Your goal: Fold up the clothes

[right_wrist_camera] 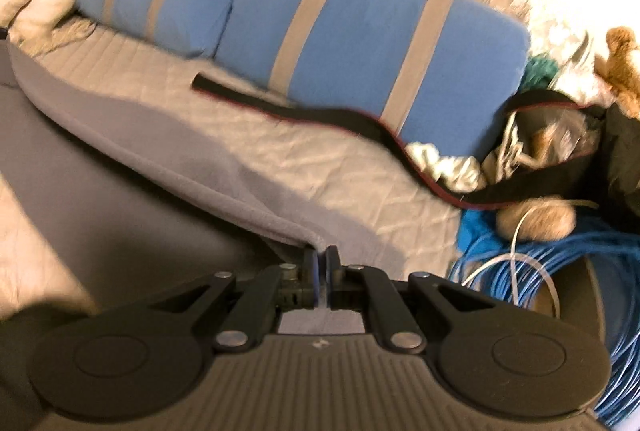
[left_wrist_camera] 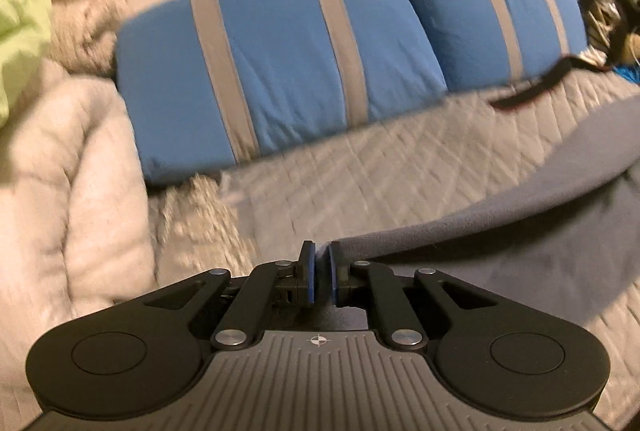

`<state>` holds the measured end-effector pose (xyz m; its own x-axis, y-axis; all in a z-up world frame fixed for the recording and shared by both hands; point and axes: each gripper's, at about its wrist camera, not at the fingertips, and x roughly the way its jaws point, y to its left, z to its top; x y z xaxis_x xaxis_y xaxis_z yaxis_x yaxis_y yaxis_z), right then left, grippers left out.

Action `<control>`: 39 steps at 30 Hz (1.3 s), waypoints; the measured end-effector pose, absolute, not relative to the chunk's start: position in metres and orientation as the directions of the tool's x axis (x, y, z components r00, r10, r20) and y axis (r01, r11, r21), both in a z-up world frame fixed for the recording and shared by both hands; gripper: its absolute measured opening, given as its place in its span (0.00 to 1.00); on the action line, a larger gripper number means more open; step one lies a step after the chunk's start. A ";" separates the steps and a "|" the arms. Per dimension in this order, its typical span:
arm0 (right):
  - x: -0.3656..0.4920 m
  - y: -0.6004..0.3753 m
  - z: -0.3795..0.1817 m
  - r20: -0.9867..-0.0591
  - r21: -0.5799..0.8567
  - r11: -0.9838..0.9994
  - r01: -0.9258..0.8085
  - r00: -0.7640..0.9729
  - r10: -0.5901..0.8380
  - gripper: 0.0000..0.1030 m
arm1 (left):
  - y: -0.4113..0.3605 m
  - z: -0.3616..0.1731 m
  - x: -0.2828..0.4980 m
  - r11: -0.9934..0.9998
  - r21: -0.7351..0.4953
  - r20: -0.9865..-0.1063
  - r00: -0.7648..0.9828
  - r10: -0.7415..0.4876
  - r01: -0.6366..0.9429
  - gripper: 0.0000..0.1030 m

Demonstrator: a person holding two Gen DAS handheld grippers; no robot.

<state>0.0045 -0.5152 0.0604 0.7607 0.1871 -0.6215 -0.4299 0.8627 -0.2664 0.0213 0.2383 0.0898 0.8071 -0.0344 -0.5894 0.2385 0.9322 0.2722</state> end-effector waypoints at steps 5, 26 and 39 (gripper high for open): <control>-0.015 -0.510 0.038 -0.625 -0.397 0.803 -0.445 0.772 0.119 0.60 | 0.223 0.116 0.013 0.935 0.239 -0.621 0.782 -0.059 0.260 0.53; 0.002 -0.462 -0.028 -0.614 -0.776 0.269 -0.571 0.782 -0.111 0.30 | -0.050 0.106 0.022 0.726 0.205 -0.541 0.694 -0.475 0.656 0.68; 0.011 -0.454 -0.005 -0.694 -0.713 0.277 -0.644 0.704 -0.150 0.17 | -0.116 0.084 0.025 0.700 0.066 -0.538 0.617 -0.575 0.711 0.68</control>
